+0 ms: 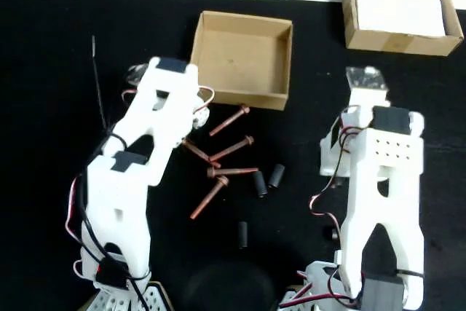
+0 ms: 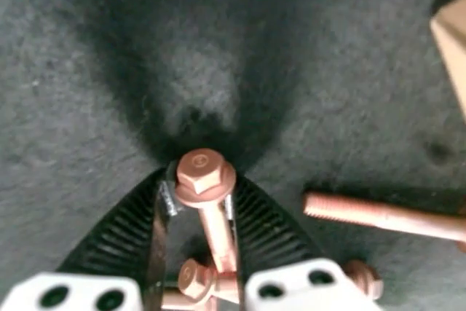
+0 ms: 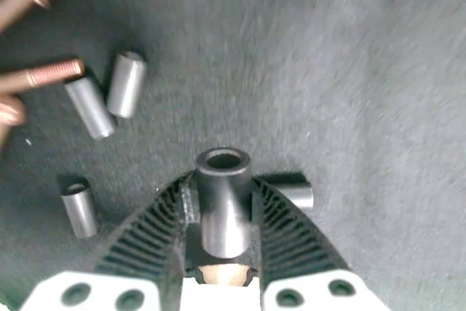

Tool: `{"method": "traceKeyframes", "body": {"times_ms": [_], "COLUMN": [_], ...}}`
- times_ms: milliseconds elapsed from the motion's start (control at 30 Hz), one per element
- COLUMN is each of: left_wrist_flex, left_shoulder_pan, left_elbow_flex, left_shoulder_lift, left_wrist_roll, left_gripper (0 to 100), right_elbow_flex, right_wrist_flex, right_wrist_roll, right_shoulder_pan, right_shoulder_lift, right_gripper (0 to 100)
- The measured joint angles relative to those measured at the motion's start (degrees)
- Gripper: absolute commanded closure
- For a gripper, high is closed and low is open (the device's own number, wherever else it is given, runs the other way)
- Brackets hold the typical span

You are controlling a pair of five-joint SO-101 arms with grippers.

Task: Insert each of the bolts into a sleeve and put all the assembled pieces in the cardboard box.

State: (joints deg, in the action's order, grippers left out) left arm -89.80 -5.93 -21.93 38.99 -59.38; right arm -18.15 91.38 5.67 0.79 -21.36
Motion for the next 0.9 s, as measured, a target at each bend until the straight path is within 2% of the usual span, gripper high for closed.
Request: {"method": "traceKeyframes", "body": {"times_ms": [233,467,600,733,900], "left_wrist_flex": [-8.7,-10.1,-10.1,-10.1,-10.3], "left_shoulder_pan": [0.4,0.3,0.3,-0.1,-0.5], "left_elbow_flex": [-14.2,-17.0,-17.0,-17.0,-17.0], "left_shoulder_lift": [-0.1,-0.1,-1.7,-9.9,-18.5], "left_wrist_roll": [11.3,20.9,29.7,37.6,43.6], "left_gripper": [99,99,99,99,99], "right_elbow_flex": [5.2,4.3,-4.5,-16.0,-29.5], "right_wrist_flex": [0.6,5.2,5.5,3.7,-7.2], "right_wrist_roll": [0.1,0.1,0.1,0.1,0.1], "right_shoulder_pan": [-1.8,-6.6,-8.2,-8.3,-8.4], "right_shoulder_lift": [-10.7,-22.9,-30.4,-38.7,-50.7], "right_gripper": [99.2,99.2,99.2,99.2,99.2]}}
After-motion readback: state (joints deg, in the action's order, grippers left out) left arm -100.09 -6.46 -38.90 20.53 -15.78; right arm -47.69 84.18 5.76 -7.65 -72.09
